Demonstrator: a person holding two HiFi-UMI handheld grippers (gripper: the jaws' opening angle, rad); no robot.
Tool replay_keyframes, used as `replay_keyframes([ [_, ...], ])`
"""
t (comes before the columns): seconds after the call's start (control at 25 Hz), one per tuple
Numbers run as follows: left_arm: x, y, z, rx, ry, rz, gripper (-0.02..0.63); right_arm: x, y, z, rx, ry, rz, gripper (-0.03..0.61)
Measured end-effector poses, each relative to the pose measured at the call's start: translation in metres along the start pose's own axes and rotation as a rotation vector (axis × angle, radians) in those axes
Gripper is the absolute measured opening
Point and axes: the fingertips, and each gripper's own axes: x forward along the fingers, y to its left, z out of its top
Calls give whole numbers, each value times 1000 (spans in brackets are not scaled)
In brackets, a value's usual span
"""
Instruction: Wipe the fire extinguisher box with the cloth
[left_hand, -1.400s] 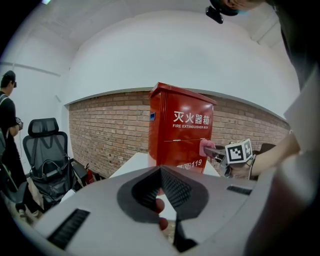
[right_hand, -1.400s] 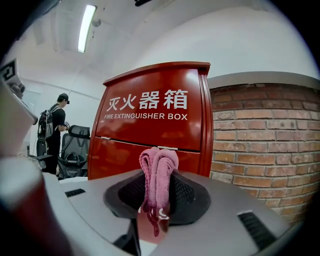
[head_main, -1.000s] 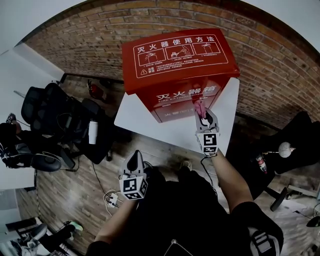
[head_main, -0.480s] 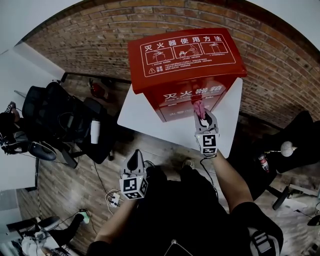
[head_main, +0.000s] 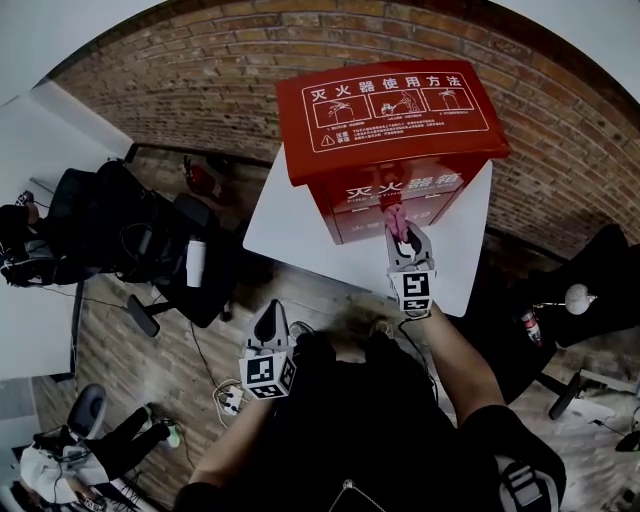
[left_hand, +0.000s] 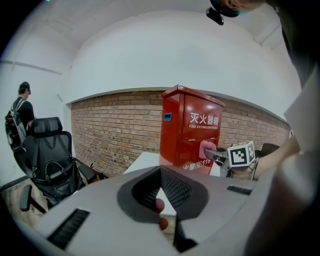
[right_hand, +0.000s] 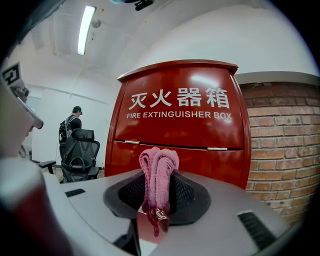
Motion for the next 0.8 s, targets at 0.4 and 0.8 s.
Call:
replay_keyframes([
  [0.4, -3, 25, 11, 8, -1, -10, 28, 11, 43, 7, -11, 5, 36, 110],
  [0.8, 0, 56, 21, 25, -4, -37, 28, 20, 79, 12, -5, 13, 37, 110],
])
